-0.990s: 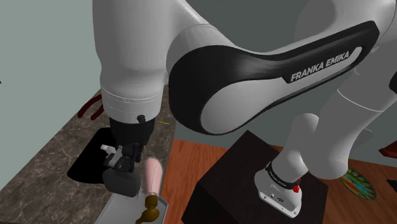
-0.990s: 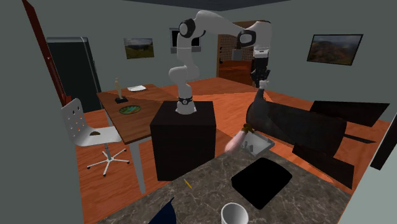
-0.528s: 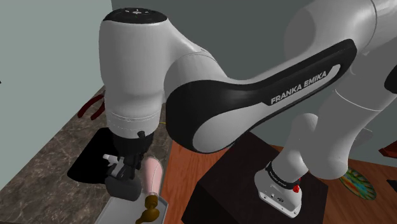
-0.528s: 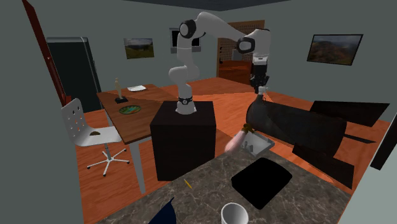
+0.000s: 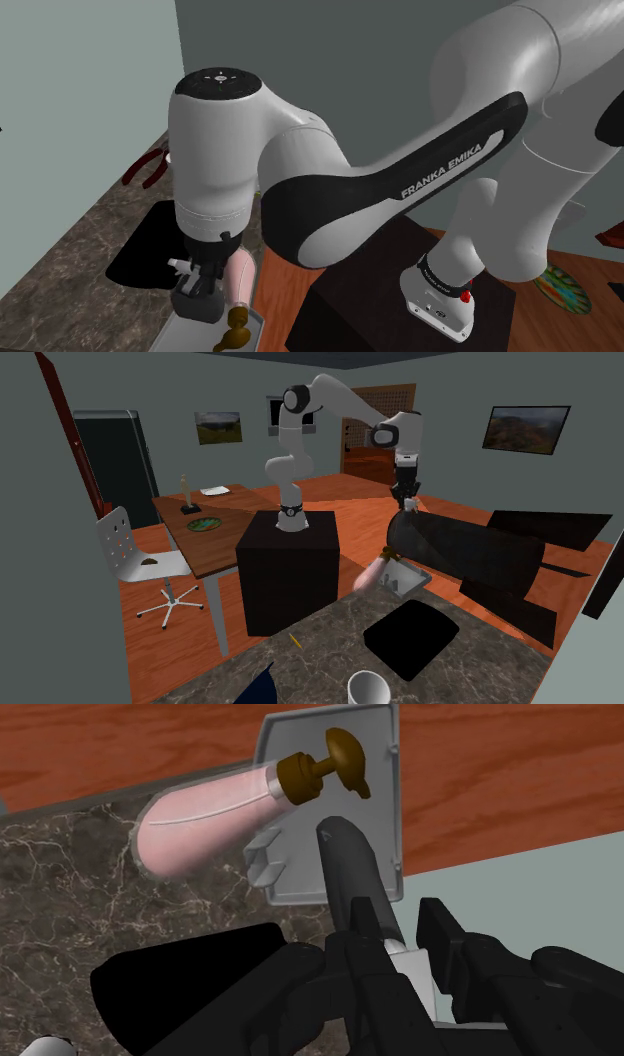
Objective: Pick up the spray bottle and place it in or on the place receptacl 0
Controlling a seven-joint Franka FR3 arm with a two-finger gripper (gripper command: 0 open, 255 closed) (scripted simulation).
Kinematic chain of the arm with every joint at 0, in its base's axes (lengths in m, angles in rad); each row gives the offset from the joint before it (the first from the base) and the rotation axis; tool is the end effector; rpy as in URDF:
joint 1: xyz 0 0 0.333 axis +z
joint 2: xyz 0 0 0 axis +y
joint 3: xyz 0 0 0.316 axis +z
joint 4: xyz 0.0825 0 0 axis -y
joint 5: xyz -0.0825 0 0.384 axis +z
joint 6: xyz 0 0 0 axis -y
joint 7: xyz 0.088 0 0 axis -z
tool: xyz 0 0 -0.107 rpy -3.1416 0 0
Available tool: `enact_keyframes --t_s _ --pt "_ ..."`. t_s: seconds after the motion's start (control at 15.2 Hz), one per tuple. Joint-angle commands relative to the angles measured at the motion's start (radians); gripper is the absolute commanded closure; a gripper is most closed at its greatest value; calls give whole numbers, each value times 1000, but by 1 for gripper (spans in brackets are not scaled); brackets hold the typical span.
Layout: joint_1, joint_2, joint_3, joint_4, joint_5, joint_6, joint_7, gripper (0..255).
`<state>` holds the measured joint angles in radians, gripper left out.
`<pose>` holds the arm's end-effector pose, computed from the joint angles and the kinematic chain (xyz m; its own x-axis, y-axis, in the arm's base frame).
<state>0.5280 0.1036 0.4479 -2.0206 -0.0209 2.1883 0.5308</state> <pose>0.3289 0.4762 0.4118 0.8987 0.4355 0.0507 0.4381 -0.8969 -0.0609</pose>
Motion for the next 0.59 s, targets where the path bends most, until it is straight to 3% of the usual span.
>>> enact_keyframes --t_s 0.0,0.53 --pt "1 12 -1 -13 -7 25 3 255" --pt "6 59 -6 -56 -34 109 20 255"
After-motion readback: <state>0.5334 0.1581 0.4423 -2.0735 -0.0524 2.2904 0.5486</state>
